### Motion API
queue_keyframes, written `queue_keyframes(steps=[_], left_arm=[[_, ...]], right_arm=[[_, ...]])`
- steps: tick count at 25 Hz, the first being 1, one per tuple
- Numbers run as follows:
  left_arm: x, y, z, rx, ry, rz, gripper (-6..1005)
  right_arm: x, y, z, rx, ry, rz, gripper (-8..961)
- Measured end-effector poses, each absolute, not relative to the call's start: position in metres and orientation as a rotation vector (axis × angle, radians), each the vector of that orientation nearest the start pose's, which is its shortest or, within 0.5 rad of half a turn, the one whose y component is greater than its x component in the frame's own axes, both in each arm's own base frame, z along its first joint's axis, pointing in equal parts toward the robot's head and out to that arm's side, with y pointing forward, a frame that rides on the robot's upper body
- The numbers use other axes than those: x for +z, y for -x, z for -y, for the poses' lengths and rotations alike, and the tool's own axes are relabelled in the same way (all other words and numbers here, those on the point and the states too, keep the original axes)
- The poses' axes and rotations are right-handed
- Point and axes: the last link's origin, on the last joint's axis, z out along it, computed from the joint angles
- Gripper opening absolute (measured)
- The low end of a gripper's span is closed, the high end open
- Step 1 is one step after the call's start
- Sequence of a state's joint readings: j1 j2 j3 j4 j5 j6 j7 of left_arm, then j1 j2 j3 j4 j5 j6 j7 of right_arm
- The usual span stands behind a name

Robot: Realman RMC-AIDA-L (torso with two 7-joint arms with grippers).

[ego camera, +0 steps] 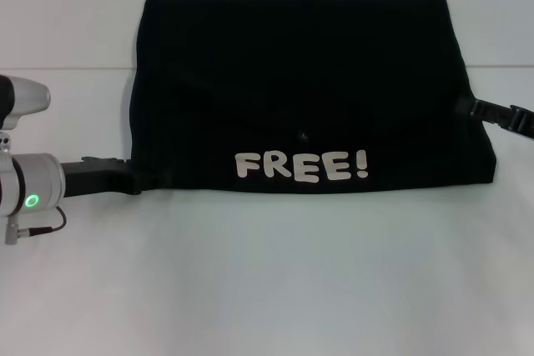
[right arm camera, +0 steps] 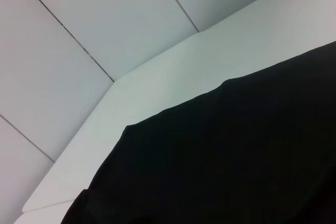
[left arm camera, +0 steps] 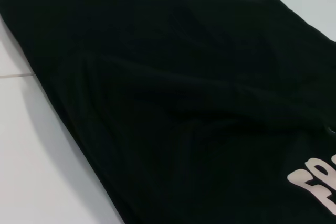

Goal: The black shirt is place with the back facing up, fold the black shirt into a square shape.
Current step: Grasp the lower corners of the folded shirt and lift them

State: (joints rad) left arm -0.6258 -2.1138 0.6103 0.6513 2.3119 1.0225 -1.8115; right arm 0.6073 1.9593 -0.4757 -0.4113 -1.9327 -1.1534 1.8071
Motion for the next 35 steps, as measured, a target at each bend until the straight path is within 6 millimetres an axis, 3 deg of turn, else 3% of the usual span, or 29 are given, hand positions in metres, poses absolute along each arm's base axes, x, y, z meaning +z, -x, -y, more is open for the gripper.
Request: queue_keyframes(steps=[3,5,11,16,22,28,35], left_arm=[[-0.004,0.306,-0.388,-0.268,2.262,1.12,763],[-0.004,0.306,-0.388,-0.258,2.264,1.115,609],[-0.005,0.307,-0.388,-0.248,2.259,1.113,377],[-0.004,0.309,-0.389,-0.236,2.252,1.109,260],[0.0,0.308,-0.391,-0.225,2.256,1.097,119],[0.003,0.306,-0.392,-0.206,2.267,1.091,26],[0.003,0.302,-0.395,-0.207,2.275,1.082,30]], right_arm=[[0.045,-0.317,-0.389,0.816,2.027,-1.378,748],[0.045,-0.318,-0.388,0.813,2.028,-1.379,748],[0.045,-0.32,-0.387,0.81,2.024,-1.383,749],[0.045,-0.323,-0.385,0.782,2.032,-1.383,749],[0.047,-0.333,-0.388,0.627,2.042,-1.417,746],[0.047,-0.336,-0.395,0.508,2.04,-1.416,743],[0.029,-0.336,-0.397,0.441,2.028,-1.414,739]])
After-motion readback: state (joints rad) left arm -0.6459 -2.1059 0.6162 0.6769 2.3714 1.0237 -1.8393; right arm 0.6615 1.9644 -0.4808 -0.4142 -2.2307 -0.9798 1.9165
